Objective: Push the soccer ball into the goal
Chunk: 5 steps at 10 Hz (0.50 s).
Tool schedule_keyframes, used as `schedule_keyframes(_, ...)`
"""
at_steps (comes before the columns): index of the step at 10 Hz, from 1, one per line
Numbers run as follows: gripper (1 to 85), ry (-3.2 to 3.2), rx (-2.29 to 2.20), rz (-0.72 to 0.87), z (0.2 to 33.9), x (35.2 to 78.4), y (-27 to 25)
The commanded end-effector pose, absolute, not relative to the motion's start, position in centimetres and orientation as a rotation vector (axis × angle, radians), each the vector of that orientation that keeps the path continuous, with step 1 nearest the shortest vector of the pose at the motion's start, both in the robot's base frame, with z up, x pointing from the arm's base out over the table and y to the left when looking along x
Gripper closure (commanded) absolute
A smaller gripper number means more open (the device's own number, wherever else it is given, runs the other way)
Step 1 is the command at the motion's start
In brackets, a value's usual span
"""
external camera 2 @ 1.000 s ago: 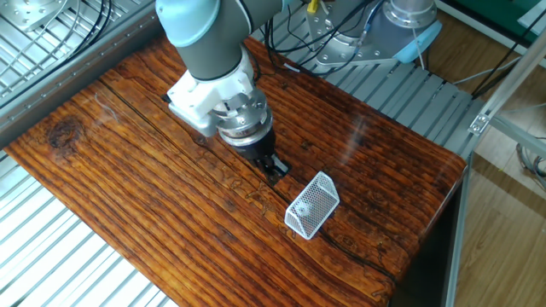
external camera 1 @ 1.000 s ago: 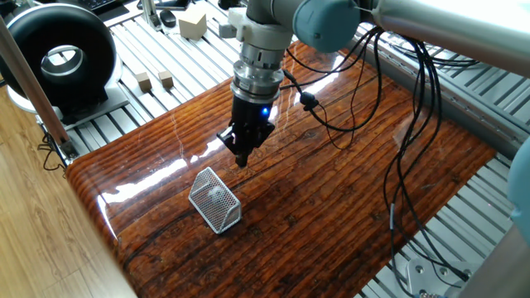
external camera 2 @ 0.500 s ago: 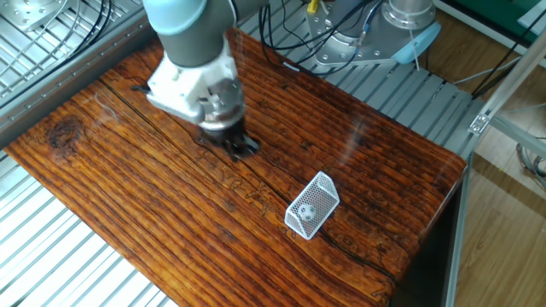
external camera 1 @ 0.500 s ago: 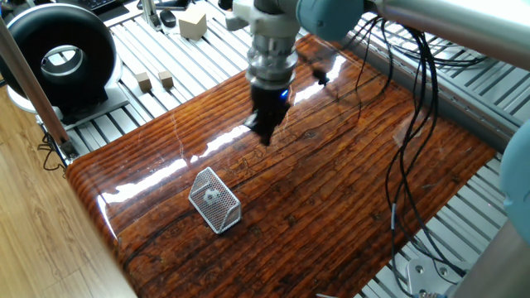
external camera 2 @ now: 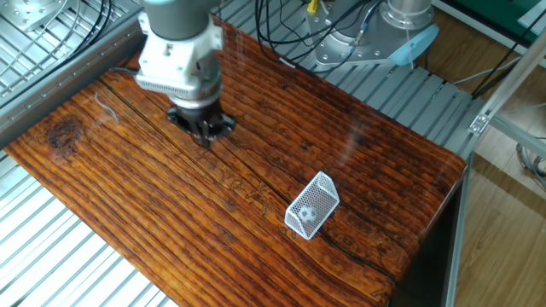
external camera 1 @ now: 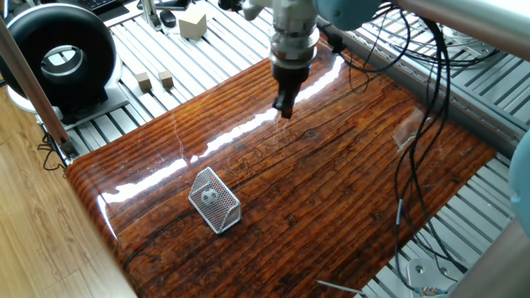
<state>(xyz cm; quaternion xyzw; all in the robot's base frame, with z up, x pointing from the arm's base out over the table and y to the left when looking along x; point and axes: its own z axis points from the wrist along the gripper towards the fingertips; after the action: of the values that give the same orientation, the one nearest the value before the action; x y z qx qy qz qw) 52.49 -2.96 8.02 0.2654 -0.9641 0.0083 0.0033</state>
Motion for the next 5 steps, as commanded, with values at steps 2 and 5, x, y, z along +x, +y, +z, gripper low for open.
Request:
schedule_keyframes(2, 84.7, -2.858, 1.234, 0.063, 8.4, 51.8, -6.4)
schedule_keyframes(5, 84.7, -2.922, 1.186, -0.036, 8.0, 51.9, -5.2)
